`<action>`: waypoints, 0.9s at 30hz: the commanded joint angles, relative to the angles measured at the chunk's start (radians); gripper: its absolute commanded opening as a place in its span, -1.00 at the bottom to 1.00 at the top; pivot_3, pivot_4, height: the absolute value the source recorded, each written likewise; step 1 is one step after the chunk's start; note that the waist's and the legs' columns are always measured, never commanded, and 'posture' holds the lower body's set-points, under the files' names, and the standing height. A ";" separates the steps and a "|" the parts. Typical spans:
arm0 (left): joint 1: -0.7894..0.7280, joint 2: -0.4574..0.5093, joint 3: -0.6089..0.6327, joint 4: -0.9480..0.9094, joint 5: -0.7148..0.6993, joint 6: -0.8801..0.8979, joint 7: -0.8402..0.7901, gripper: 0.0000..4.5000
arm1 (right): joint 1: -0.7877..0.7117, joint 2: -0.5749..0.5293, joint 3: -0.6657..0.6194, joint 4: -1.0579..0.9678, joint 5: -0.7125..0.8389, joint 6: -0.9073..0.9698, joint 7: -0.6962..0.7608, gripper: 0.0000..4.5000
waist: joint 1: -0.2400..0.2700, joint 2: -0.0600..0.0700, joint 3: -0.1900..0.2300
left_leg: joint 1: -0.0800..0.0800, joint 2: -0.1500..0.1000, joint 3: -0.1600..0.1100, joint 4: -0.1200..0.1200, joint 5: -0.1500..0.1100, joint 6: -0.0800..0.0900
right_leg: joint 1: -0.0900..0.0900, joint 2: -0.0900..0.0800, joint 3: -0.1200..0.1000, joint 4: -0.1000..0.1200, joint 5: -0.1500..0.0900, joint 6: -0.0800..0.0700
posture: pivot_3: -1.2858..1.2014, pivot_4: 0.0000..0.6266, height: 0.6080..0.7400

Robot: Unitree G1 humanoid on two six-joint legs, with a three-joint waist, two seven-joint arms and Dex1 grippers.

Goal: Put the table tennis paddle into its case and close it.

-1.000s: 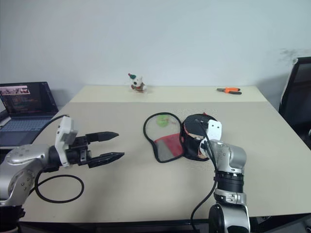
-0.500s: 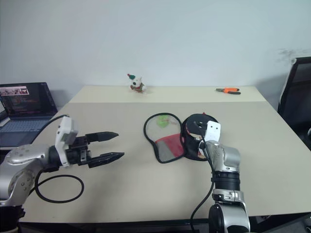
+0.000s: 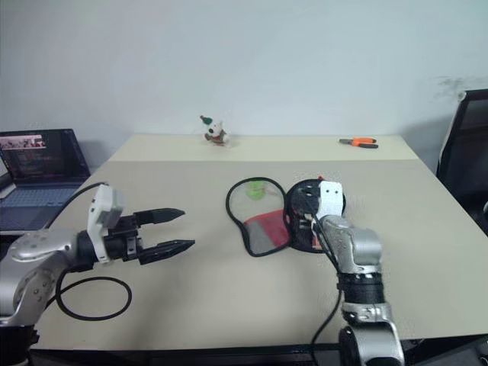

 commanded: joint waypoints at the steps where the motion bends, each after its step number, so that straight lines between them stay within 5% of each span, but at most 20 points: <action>1: -0.010 -0.011 0.056 0.017 0.003 -0.024 0.044 1.00 | 0.012 -0.101 0.008 -0.107 0.086 0.018 0.176 0.99 | 0.000 0.000 0.000 | 0.000 0.000 0.000 0.000 0.000 0.000 | 0.000 0.000 0.000 0.000 0.000 0.000 | 0.03 -0.52 1.00; 8: -0.011 -0.018 0.032 0.105 0.020 -0.040 0.032 1.00 | 0.062 -0.393 -0.045 -0.104 0.301 -0.040 0.652 0.99 | 0.000 0.000 0.000 | 0.002 0.000 -0.001 0.000 0.000 0.000 | 0.002 0.000 -0.002 0.000 0.000 0.000 | 0.03 -0.52 1.00; 18: -0.146 -0.109 -0.105 0.331 0.150 -0.077 0.080 1.00 | 0.091 -0.589 -0.020 -0.125 0.370 -0.077 0.887 0.99 | 0.003 -0.001 -0.001 | 0.002 -0.001 -0.002 0.002 0.000 0.000 | 0.003 0.000 -0.003 0.001 0.000 0.000 | 0.03 -0.52 1.00; 21: -0.216 -0.159 -0.158 0.446 0.232 -0.152 0.100 0.73 | 0.126 -0.626 0.003 -0.144 0.355 -0.109 0.921 1.00 | 0.004 -0.001 -0.001 | 0.001 -0.001 -0.002 0.003 0.000 0.000 | 0.003 0.000 -0.003 0.000 0.000 0.000 | 0.03 -0.52 1.00; 27: -0.347 -0.238 -0.208 0.655 0.331 -0.268 0.130 -0.24 | 0.144 -0.639 0.019 -0.132 0.324 -0.157 0.911 1.00 | 0.004 -0.002 -0.001 | 0.001 -0.001 -0.002 0.005 0.000 0.000 | 0.003 0.000 -0.003 0.002 0.000 0.000 | 0.03 -0.52 1.00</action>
